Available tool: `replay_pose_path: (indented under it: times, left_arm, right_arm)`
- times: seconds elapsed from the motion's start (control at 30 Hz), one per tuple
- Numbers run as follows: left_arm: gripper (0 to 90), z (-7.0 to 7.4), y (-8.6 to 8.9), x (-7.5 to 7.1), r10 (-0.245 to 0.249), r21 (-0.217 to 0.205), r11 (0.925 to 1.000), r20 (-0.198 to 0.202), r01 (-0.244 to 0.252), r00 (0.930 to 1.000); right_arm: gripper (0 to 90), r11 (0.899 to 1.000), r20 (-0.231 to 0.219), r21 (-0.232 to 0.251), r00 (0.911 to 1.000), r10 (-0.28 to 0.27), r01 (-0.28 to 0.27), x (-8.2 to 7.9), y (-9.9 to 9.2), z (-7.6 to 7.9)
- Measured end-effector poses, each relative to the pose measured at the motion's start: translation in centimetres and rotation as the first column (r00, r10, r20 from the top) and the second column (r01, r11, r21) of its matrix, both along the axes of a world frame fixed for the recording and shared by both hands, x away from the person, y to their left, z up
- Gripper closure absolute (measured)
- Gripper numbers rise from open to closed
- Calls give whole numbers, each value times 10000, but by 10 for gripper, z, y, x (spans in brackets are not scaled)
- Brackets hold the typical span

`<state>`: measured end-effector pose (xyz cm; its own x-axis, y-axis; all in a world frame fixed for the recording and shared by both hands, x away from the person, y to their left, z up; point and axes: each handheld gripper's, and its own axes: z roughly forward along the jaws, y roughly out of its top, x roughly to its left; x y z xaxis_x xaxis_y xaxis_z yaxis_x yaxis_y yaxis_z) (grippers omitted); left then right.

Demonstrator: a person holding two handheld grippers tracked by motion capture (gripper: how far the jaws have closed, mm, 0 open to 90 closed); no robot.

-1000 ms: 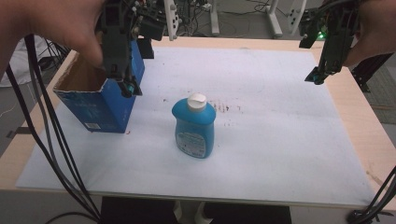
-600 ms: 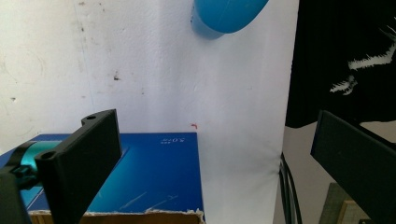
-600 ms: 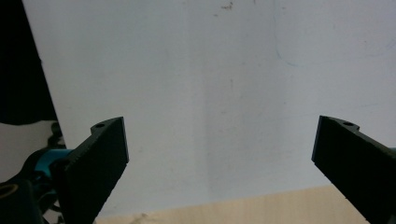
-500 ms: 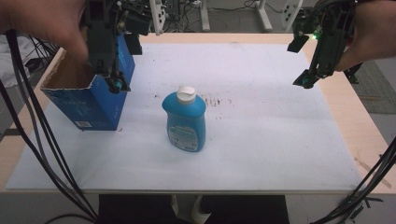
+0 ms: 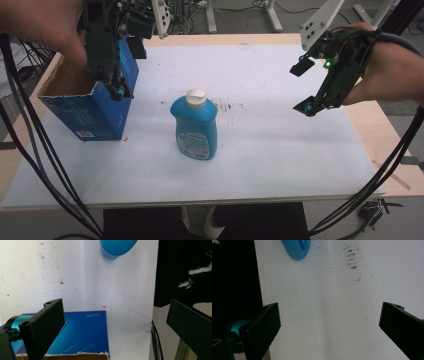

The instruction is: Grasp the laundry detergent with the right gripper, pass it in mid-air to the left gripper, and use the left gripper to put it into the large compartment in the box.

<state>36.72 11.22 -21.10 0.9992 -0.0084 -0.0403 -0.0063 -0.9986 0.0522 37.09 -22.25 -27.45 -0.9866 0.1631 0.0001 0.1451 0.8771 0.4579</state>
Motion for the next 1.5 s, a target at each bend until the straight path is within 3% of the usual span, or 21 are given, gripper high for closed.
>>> replay_pose_path:
  times: [0.17,0.53,0.93,1.2,1.5]
  left_arm:
    - [17,0,2,-1,-44,-22,10000,41,44,10000]
    - [17,-3,4,-1,-176,-74,9998,126,177,9998]
    - [17,-5,6,0,-212,-121,9997,119,213,9997]
    - [17,-5,7,-1,-201,-201,9996,163,205,9997]
    - [17,-5,10,-2,-184,-201,9996,181,187,9997]
  right_arm:
    - [30,9974,-463,712,9989,-60,93,-8,0,-16]
    - [29,9868,-695,1594,9974,-176,285,-19,12,-38]
    - [29,9556,-458,2901,9981,-403,519,-31,34,-65]
    - [29,9325,-577,3568,9976,-371,553,-33,53,-84]
    - [29,9215,-674,3850,9974,-272,512,-32,76,-100]
